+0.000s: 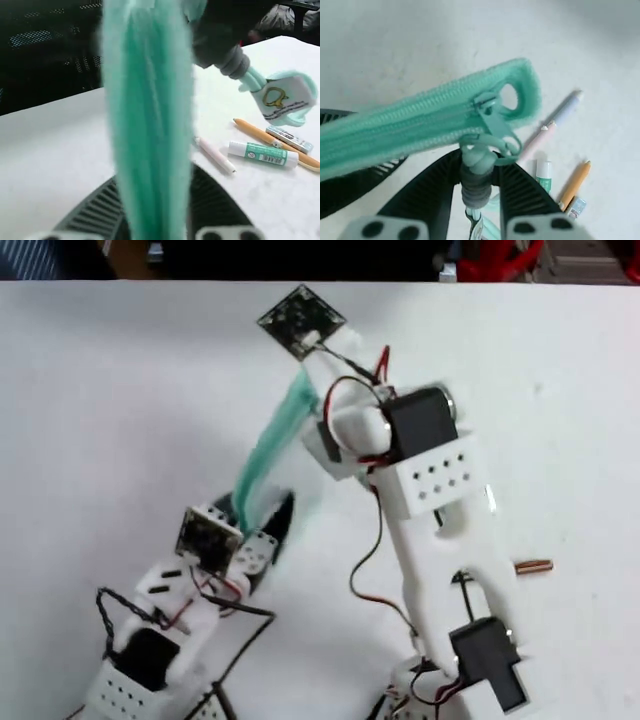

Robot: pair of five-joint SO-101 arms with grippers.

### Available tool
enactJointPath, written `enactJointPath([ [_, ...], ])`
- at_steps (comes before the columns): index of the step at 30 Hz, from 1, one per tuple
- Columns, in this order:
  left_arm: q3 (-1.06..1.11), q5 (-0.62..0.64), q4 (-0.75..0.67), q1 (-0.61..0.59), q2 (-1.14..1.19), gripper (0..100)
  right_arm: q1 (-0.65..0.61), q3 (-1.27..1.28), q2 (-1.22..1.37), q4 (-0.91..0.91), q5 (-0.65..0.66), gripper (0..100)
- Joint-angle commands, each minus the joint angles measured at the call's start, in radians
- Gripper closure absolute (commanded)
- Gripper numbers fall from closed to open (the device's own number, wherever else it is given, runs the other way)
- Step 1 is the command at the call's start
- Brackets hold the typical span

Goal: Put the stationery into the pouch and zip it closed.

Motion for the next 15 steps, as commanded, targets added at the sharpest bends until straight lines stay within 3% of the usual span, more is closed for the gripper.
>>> enactJointPath([
  [1,0.003,0.003,-0.086,-0.041,-0.007,97,0.01,-0.003,-0.013,0.002,-0.008,98.1],
  [9,0.003,-0.041,-0.081,-0.036,-0.007,98,0.054,0.0,-0.111,0.002,-0.008,97.4],
  [15,0.003,-0.041,-0.081,-0.036,-0.007,98,0.056,0.006,-0.277,0.002,-0.009,73.0],
])
